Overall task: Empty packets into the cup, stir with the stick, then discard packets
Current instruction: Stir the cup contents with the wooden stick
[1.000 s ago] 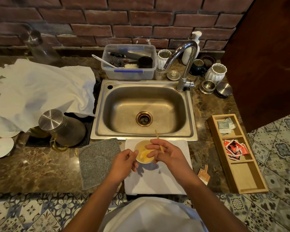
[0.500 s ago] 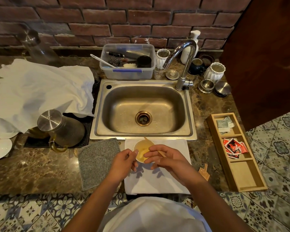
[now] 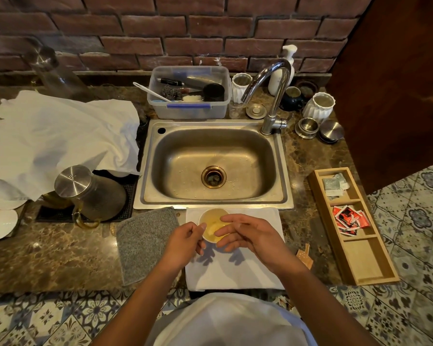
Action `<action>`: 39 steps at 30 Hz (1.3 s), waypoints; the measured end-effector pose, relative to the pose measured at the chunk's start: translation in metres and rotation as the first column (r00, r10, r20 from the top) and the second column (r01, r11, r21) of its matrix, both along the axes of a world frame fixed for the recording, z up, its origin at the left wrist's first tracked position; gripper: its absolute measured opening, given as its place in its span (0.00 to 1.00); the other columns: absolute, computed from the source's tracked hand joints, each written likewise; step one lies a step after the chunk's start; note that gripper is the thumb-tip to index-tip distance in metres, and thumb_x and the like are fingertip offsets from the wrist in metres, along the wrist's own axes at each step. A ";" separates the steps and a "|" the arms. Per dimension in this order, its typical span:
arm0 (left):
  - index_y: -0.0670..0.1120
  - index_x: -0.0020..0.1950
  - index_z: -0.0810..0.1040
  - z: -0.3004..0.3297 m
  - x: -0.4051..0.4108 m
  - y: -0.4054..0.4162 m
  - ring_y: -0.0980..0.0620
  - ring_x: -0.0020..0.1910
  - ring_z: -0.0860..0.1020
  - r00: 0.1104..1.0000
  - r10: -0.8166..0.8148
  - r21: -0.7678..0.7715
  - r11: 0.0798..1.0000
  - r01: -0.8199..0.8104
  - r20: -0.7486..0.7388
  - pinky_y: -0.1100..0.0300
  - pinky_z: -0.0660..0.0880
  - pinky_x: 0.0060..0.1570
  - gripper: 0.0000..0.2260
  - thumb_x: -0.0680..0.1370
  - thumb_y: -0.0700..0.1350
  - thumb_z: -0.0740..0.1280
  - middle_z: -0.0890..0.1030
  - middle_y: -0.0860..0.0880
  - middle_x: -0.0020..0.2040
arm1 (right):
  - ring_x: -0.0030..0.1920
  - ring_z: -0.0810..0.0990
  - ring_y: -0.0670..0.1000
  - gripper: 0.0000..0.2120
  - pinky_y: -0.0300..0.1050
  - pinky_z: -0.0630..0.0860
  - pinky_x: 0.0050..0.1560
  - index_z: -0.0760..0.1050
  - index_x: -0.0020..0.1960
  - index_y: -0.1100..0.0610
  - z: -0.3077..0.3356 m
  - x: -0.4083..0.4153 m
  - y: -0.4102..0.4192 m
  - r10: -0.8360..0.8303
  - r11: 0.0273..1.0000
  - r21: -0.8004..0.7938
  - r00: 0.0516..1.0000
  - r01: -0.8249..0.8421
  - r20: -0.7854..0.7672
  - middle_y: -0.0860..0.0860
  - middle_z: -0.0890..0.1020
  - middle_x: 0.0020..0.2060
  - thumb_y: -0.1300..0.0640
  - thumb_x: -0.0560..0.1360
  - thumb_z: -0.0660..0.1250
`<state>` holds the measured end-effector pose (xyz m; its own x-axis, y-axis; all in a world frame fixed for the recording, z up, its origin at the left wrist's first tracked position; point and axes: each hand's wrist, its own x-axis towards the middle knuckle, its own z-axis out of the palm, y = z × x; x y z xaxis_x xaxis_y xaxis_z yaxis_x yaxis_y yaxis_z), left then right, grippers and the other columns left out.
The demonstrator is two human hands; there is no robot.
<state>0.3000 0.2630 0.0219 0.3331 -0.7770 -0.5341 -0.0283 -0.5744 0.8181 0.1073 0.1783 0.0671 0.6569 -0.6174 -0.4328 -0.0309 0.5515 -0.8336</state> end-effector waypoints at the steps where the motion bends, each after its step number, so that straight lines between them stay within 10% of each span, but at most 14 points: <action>1: 0.35 0.42 0.77 0.000 0.000 0.000 0.47 0.28 0.78 1.000 -0.002 0.001 1.000 0.002 0.006 0.57 0.72 0.29 0.17 0.83 0.48 0.66 0.82 0.44 0.31 | 0.43 0.87 0.60 0.14 0.48 0.84 0.43 0.79 0.64 0.61 -0.001 0.000 0.001 -0.020 0.999 -0.027 0.998 0.018 -0.066 0.63 0.87 0.48 0.57 0.85 0.59; 6: 0.31 0.44 0.77 0.003 0.000 0.000 0.46 0.30 0.79 0.999 -0.018 0.008 1.000 0.017 0.030 0.54 0.72 0.32 0.19 0.83 0.48 0.65 0.82 0.45 0.31 | 0.37 0.87 0.57 0.10 0.61 0.83 0.39 0.83 0.56 0.48 -0.008 -0.008 0.007 -0.185 0.932 -0.360 0.899 0.033 -0.396 0.52 0.88 0.37 0.56 0.84 0.63; 10: 0.31 0.44 0.76 0.004 -0.001 0.001 0.47 0.30 0.79 0.999 -0.023 0.007 1.000 0.023 0.039 0.54 0.73 0.33 0.20 0.83 0.49 0.65 0.82 0.44 0.31 | 0.33 0.86 0.48 0.08 0.51 0.85 0.34 0.83 0.46 0.42 -0.010 -0.012 0.007 -0.317 0.883 -0.465 0.815 0.067 -0.485 0.45 0.87 0.34 0.54 0.80 0.69; 20: 0.33 0.44 0.77 -0.001 0.001 0.001 0.49 0.29 0.79 0.997 -0.031 0.016 0.999 0.030 0.068 0.54 0.74 0.33 0.20 0.83 0.50 0.66 0.84 0.45 0.32 | 0.35 0.85 0.50 0.12 0.47 0.83 0.38 0.78 0.50 0.47 -0.012 -0.015 0.005 -0.258 0.865 -0.501 0.818 -0.041 -0.513 0.50 0.86 0.36 0.53 0.86 0.57; 28: 0.35 0.42 0.77 -0.005 0.001 0.001 0.48 0.29 0.79 0.999 -0.027 -0.002 1.000 0.027 0.046 0.56 0.73 0.32 0.18 0.83 0.49 0.66 0.83 0.47 0.30 | 0.40 0.82 0.45 0.07 0.45 0.82 0.43 0.84 0.48 0.52 -0.004 -0.007 -0.003 -0.438 0.719 -0.690 0.715 -0.086 -0.545 0.45 0.85 0.39 0.49 0.78 0.71; 39: 0.44 0.39 0.77 -0.019 0.003 0.001 0.52 0.26 0.80 0.999 -0.037 -0.030 0.999 0.038 0.032 0.59 0.73 0.28 0.16 0.83 0.52 0.64 0.84 0.47 0.30 | 0.49 0.84 0.51 0.16 0.43 0.79 0.51 0.83 0.61 0.45 -0.011 0.018 -0.018 -0.177 0.467 -0.588 0.581 -0.661 -0.794 0.48 0.88 0.51 0.42 0.83 0.60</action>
